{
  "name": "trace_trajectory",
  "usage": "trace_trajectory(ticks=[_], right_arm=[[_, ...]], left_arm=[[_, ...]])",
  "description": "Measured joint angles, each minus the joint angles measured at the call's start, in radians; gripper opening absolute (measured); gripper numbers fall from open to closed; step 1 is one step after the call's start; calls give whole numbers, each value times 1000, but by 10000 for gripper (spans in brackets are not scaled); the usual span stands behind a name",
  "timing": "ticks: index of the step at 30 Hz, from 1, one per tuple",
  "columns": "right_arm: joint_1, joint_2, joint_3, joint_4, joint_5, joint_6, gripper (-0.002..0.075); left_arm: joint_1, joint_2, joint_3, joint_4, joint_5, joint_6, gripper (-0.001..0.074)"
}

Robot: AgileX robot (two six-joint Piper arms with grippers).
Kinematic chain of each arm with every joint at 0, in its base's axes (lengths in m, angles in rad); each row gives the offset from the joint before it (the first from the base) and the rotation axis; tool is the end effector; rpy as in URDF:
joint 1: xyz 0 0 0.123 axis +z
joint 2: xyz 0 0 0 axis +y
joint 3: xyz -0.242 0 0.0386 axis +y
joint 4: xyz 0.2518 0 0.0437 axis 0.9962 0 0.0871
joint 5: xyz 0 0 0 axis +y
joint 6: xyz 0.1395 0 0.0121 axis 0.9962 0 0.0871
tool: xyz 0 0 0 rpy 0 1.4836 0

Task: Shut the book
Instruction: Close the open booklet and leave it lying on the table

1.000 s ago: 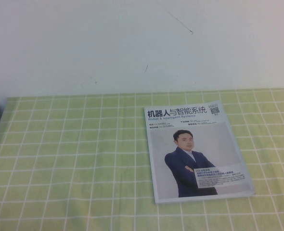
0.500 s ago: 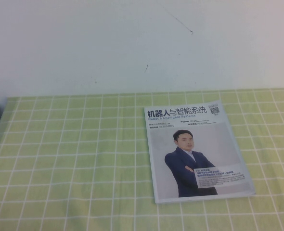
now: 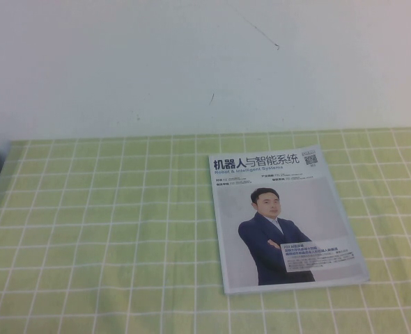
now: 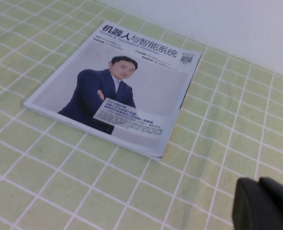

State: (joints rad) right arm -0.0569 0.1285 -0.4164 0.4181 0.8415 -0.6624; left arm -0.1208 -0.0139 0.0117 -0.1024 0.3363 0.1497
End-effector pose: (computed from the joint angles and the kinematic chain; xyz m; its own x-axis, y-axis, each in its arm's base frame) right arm 0.1179 0.0358 0.2510 -0.2991 -0.3322 -0.8945 -0.3557 0.9087 -0.2186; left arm 0.1433 -0.0222 0.1684 -0.2326 0.0816 -0.9691 0.1655 0.9853 0.0432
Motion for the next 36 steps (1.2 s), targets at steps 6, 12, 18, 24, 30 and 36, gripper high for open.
trace_trajectory(ticks=[6, 12, 18, 24, 30, 36], right_arm=[[0, 0, 0, 0, 0, 0, -4], [0, 0, 0, 0, 0, 0, -4], [0, 0, 0, 0, 0, 0, -4], [-10, -36, 48, -77, -118, 63, -4], [-43, -131, 198, -527, -289, 572, -4], [-47, -140, 416, -649, -391, 730, -3]], left_arm=[[0, 0, 0, 1, 0, 0, -4], [0, 0, 0, 1, 0, 0, -4], [0, 0, 0, 1, 0, 0, -4], [0, 0, 0, 1, 0, 0, -4], [0, 0, 0, 1, 0, -2, -4], [0, 0, 0, 1, 0, -2, -4]])
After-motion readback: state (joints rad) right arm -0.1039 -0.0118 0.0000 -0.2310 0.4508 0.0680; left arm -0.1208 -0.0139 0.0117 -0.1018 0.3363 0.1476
